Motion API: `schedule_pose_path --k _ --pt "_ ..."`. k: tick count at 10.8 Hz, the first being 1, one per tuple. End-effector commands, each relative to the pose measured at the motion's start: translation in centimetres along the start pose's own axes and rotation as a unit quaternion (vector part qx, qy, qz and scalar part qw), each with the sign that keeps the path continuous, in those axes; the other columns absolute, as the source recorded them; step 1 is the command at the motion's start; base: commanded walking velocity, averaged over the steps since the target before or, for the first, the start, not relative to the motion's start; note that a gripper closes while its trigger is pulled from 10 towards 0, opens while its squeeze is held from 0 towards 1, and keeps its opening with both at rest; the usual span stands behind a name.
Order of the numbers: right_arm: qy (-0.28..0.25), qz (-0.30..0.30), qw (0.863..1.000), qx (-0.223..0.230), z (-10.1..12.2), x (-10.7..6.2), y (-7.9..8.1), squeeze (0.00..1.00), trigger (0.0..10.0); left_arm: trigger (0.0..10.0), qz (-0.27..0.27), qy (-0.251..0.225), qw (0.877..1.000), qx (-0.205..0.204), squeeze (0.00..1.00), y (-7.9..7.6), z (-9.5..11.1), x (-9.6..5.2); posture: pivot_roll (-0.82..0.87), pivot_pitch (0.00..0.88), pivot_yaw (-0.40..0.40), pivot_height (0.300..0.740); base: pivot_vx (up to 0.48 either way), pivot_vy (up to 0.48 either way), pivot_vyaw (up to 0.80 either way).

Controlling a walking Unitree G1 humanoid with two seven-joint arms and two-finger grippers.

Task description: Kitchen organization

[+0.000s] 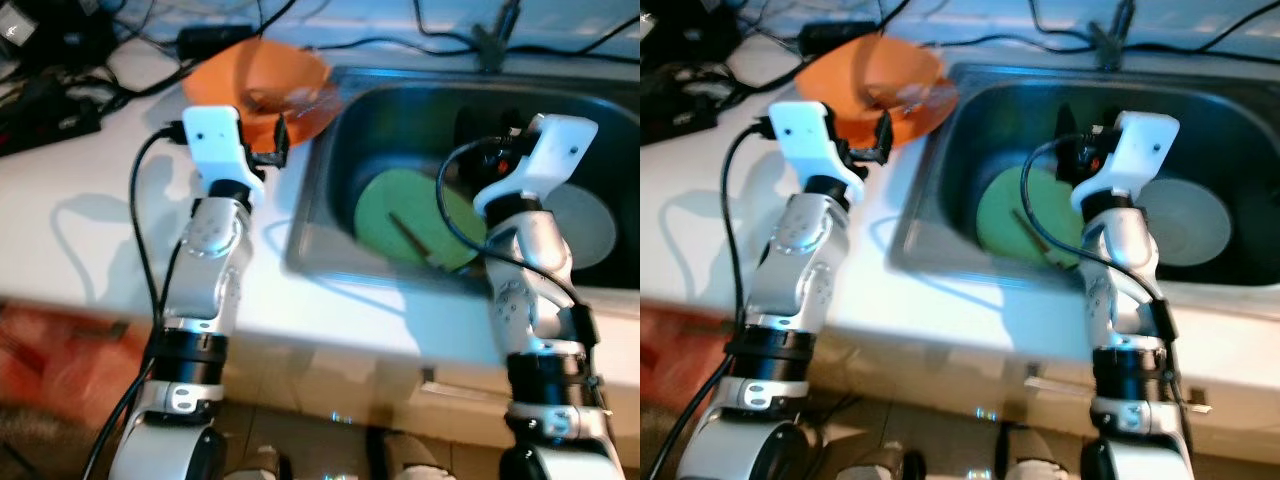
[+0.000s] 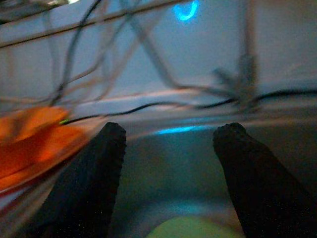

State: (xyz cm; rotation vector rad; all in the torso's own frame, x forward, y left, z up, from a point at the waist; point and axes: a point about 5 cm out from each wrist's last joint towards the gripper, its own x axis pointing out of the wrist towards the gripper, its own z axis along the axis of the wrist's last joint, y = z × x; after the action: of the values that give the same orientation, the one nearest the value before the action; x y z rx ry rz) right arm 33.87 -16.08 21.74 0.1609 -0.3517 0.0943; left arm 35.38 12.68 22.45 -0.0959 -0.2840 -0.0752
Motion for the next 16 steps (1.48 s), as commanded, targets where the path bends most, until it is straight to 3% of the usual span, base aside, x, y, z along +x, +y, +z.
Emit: schedule_pose_path --k 1,7,10,12,14,16 --pt "0.005 0.005 1.0 -0.007 -0.2 0.0 0.3 0.0 10.0 10.0 0.008 -0.003 1.0 -0.001 0.0 0.6 0.1 -0.3 0.03 0.165 0.083 0.74 0.0 0.0 0.0" --pt "0.025 0.016 0.999 0.016 -0.3 0.2 0.5 0.0 10.0 10.0 0.015 0.024 1.0 0.008 0.0 1.0 -0.6 0.0 0.03 0.169 0.086 0.74 0.0 0.0 0.0" --pt "0.041 0.032 0.998 0.032 -0.5 0.0 1.0 0.0 10.0 10.0 0.017 0.103 0.994 0.045 0.0 2.0 -2.6 0.5 0.04 0.179 0.086 0.74 0.0 0.0 0.0" --pt "0.047 0.041 0.997 0.035 -0.5 -0.2 1.3 0.0 10.0 10.0 -0.006 0.155 0.983 0.094 0.0 2.9 -3.8 0.9 0.04 0.189 0.094 0.74 0.0 0.0 0.0" --pt "0.051 0.04 0.997 0.036 -0.5 -0.4 1.2 0.0 10.0 10.0 -0.03 0.181 0.972 0.144 0.0 3.9 -4.4 1.4 0.04 0.195 0.103 0.74 0.0 0.0 0.0" --pt "0.053 0.036 0.997 0.035 -0.6 -0.5 1.0 0.0 10.0 10.0 -0.033 0.189 0.97 0.149 0.0 4.3 -4.3 2.0 0.04 0.195 0.103 0.74 0.0 0.0 0.0"
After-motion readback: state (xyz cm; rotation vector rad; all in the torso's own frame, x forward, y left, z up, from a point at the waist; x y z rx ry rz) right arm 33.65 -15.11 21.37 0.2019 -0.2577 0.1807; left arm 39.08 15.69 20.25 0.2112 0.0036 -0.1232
